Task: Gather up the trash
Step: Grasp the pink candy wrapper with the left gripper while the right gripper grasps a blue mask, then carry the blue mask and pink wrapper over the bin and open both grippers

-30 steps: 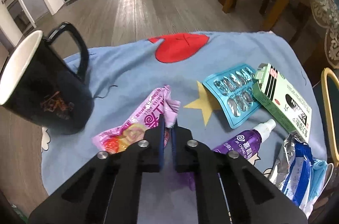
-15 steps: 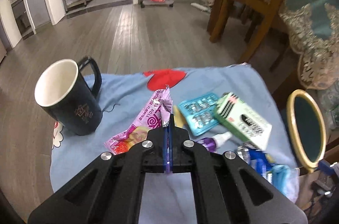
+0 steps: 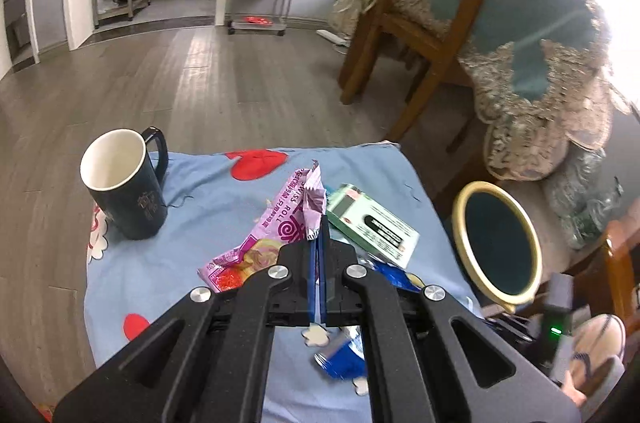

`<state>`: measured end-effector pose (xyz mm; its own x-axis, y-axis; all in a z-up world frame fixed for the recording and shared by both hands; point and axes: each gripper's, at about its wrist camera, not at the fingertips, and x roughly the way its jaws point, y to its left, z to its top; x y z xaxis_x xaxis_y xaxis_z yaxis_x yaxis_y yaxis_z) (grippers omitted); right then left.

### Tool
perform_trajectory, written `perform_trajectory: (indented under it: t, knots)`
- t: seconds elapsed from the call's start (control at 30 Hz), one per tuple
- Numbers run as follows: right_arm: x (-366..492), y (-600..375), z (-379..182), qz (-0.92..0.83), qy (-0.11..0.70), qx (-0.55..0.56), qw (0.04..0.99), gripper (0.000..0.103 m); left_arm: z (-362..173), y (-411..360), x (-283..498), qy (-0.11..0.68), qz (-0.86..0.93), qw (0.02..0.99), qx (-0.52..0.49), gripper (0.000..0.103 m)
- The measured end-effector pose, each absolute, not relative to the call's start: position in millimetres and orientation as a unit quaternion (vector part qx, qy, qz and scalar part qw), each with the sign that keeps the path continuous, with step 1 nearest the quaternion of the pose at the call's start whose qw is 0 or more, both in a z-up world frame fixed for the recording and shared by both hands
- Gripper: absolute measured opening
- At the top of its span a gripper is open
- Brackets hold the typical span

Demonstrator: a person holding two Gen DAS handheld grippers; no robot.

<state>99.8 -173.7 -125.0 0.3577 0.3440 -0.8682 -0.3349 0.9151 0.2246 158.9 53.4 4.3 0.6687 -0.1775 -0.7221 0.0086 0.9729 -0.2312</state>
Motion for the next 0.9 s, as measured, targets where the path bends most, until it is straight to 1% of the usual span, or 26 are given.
perform_trajectory:
  t: [0.07, 0.1, 0.17, 0.27, 0.57, 0.7, 0.9]
  knots:
    - [101.1, -172.1, -132.0, 0.204, 0.537, -0.002, 0.818, 0.032, 6.4, 50.6, 152.8, 0.402, -0.06, 0.907, -0.109, 0.0]
    - [100.7, -171.7, -134.3, 0.205, 0.539, -0.002, 0.817, 0.03, 8.3, 49.0, 149.3, 0.4, -0.064, 0.908, -0.109, 0.0]
    - [99.6, -171.1, -134.2, 0.207, 0.536, -0.005, 0.818, 0.021, 8.9, 45.7, 147.6, 0.397, -0.069, 0.909, -0.11, 0.0]
    - [97.5, -174.8, -126.2, 0.212, 0.521, -0.001, 0.827, 0.015, 7.9, 43.2, 147.4, 0.393, -0.074, 0.909, -0.116, 0.0]
    - [92.4, -204.7, -92.9, 0.214, 0.477, 0.054, 0.851, 0.015, 7.4, 14.4, 155.4, 0.388, -0.105, 0.909, -0.115, 0.0]
    - [89.7, -215.4, -72.7, 0.224, 0.445, 0.085, 0.863, 0.015, 8.0, 4.4, 157.4, 0.386, -0.115, 0.908, -0.113, 0.0]
    - [87.2, -230.6, -48.9, 0.215, 0.409, 0.097, 0.881, 0.015, 7.5, -10.7, 159.7, 0.389, -0.131, 0.906, -0.109, 0.0]
